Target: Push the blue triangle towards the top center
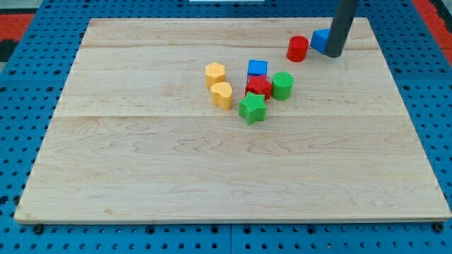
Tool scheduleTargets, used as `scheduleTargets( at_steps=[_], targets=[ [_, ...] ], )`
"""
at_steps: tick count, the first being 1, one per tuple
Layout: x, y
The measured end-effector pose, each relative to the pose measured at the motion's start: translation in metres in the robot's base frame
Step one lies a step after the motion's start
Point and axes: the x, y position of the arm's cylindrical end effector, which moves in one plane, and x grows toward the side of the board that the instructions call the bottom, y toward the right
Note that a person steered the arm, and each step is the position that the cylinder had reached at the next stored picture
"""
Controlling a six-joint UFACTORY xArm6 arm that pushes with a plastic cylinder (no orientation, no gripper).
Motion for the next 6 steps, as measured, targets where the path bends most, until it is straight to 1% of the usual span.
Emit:
scheduleTargets(
  at_steps=[1, 2, 3, 5, 6],
  targets=[
    [-0.026, -0.013],
    [-0.027, 0.003],
    [-0.051, 0.037],
    [-0.057, 0.0],
    [-0.057, -0.036]
  ],
)
